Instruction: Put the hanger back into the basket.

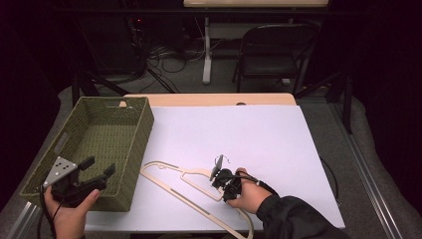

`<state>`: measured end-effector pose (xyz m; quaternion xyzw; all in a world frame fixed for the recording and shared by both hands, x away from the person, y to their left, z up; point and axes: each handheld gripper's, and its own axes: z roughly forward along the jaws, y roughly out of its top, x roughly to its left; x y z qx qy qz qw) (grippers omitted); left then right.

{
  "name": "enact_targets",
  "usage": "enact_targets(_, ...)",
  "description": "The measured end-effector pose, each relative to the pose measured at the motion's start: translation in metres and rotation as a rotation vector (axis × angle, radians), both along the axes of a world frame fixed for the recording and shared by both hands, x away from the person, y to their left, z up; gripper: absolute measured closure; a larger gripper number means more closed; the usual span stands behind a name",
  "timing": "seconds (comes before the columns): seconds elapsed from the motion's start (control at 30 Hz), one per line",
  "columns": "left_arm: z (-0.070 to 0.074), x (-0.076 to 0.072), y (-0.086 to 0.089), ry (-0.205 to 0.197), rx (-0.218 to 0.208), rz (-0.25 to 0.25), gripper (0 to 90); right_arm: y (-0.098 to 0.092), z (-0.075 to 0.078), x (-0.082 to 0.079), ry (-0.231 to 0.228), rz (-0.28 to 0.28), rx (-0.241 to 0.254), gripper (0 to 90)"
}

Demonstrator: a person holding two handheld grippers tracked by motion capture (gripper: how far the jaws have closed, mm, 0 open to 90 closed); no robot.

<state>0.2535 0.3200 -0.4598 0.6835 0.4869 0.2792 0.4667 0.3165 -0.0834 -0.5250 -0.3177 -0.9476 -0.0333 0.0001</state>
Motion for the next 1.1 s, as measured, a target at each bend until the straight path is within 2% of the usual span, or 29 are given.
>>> enact_targets(0.1,0.000,0.000,0.000,0.000,-0.001,-0.002,22.7,-0.003,0.000,0.002,0.004,-0.015,0.007,79.0)
enact_targets(0.13,0.000,0.000,0.000,0.000,-0.001,-0.002,22.7,-0.004,0.000,0.002,-0.020,-0.015,-0.002,79.5)
enact_targets(0.17,0.000,0.000,0.000,0.000,-0.001,-0.001,22.7,-0.006,-0.001,0.003,-0.014,-0.014,0.012,79.8)
enact_targets(0.2,0.000,0.000,0.000,0.000,-0.002,-0.002,22.7,-0.006,0.000,0.003,-0.021,-0.021,-0.013,80.1)
enact_targets(0.27,0.000,0.000,0.000,0.002,0.002,-0.002,22.7,-0.008,0.000,0.004,-0.003,-0.028,0.014,80.4)
enact_targets(0.3,0.000,0.000,-0.001,0.001,0.001,-0.004,22.7,-0.009,0.001,0.005,-0.007,-0.025,0.004,80.5)
enact_targets(0.33,-0.001,0.001,-0.001,0.001,0.001,-0.005,22.7,-0.010,0.000,0.004,-0.010,-0.030,0.033,80.5)
enact_targets(0.37,-0.001,0.001,-0.001,0.002,0.002,-0.006,22.7,-0.010,0.000,0.004,-0.009,-0.029,0.036,80.6)
enact_targets(0.43,-0.001,0.001,-0.002,0.002,0.002,-0.006,22.7,-0.011,0.001,0.004,-0.013,-0.019,0.018,80.7)
enact_targets(0.47,-0.001,0.001,-0.002,0.002,0.003,-0.008,22.7,-0.011,0.002,0.003,-0.036,-0.017,-0.002,80.7)
enact_targets(0.5,-0.001,0.001,-0.002,0.002,0.002,-0.008,22.7,-0.012,0.002,0.004,-0.015,-0.013,0.018,80.8)
enact_targets(0.53,-0.001,0.001,-0.003,0.002,0.002,-0.008,22.7,-0.012,0.003,0.003,-0.022,-0.010,0.009,80.8)
enact_targets(0.57,-0.001,0.001,-0.003,0.002,0.002,-0.008,22.7,-0.014,0.002,0.003,-0.021,-0.015,0.040,80.8)
enact_targets(0.63,-0.001,0.001,-0.003,0.002,0.003,-0.011,22.8,-0.014,0.004,0.002,-0.049,-0.005,0.002,80.8)
enact_targets(0.67,0.000,0.001,-0.003,0.002,0.002,-0.013,23.0,-0.016,0.005,0.003,-0.028,-0.006,0.023,80.9)
enact_targets(0.7,0.000,0.001,-0.004,0.002,0.003,-0.015,23.1,-0.016,0.006,0.002,-0.055,-0.004,0.006,80.9)
enact_targets(0.73,0.000,0.001,-0.004,0.002,0.006,-0.015,23.0,-0.018,0.007,0.002,-0.039,0.001,0.025,80.9)
enact_targets(0.8,0.000,0.001,-0.005,0.000,0.005,-0.022,23.8,-0.021,0.008,0.001,-0.049,0.003,0.035,80.9)
enact_targets(1.1,0.002,0.001,-0.012,0.000,0.013,-0.048,24.6,-0.033,0.016,0.001,-0.068,0.032,0.032,80.9)
